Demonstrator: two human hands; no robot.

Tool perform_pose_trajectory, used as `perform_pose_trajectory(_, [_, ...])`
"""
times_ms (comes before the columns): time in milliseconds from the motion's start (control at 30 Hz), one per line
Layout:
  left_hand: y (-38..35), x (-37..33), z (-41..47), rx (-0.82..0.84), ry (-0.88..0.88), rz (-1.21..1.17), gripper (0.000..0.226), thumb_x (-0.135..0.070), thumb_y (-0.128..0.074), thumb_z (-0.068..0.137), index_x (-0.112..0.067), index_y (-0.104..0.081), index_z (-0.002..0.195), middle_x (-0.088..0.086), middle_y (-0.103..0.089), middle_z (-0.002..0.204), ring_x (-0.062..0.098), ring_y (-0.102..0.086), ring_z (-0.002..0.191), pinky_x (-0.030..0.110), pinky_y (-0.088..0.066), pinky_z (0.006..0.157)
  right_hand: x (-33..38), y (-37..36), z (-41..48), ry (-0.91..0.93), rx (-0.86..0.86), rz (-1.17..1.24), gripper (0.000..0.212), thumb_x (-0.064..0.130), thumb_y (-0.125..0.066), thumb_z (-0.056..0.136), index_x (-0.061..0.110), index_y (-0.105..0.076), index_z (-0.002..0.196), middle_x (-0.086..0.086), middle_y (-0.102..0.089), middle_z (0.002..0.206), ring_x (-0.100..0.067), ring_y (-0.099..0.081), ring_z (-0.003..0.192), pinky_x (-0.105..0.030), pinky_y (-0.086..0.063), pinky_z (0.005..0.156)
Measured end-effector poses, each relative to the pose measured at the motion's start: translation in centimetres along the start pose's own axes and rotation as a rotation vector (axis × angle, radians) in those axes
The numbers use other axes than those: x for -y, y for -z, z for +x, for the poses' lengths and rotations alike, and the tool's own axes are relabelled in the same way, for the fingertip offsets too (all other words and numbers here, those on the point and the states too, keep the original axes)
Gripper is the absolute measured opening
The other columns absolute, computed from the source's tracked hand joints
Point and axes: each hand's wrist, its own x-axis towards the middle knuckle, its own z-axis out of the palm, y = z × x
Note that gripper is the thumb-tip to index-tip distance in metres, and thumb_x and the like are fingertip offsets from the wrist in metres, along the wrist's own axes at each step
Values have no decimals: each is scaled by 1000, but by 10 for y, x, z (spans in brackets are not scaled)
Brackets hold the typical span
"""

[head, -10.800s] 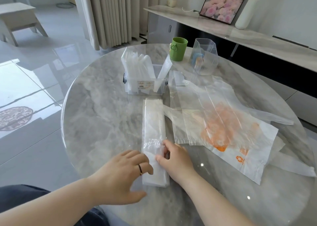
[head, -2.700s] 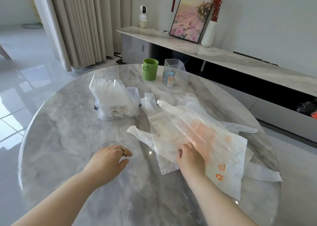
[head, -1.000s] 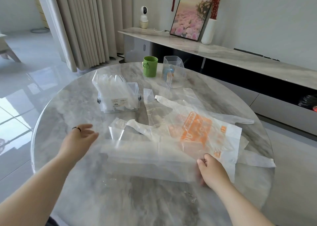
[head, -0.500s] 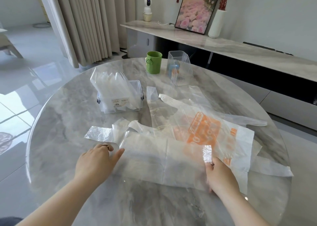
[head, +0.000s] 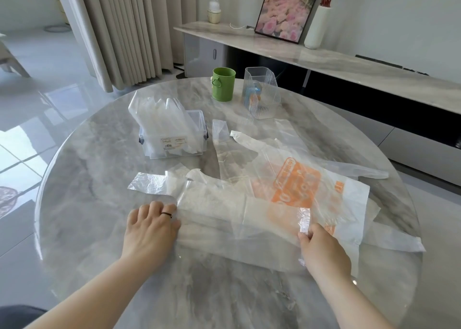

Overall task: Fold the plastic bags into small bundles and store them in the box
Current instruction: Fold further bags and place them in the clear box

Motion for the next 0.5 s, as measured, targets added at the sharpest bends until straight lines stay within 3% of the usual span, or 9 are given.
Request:
perform_pose_trajectory(67, [-8,5,2,-144,-63,-20,28,-28,-49,81,-13,-70,89,6,-66,86,26,-59,87,33,-24,83,1,0,0,12,4,-8,26,30,-32,99,19,-33,76,-1,-50,85,-24,-44,78,-26,-31,62])
perform_pose_trajectory(200, [-3,-9,-5,-115,-247,-162,54,-39,-13,99,-14,-58,112,10,-67,112,18,-41,112,29,-10,106,3,1,1,35,18,-23,19,28,-30,100,16,-32,87,-1,-47,84,-23,-43,78,-26,-30,59])
perform_pose_trajectory(333, [-16,-34,-14,74,-472,-29,48,-36,-3,99,-23,-42,123,1,-61,125,12,-38,122,25,-7,109,3,3,-1,52,16,-34,18,28,-30,100,15,-32,88,1,-44,76,-23,-42,78,-26,-27,51])
perform_pose_trajectory(500, [-26,-35,-15,186,-470,35,66,-37,-1,98,-27,-64,114,-5,-67,115,11,-63,107,23,-8,107,3,4,-3,50,11,-9,19,32,-32,99,16,-34,88,-1,-48,85,-23,-43,78,-26,-32,64])
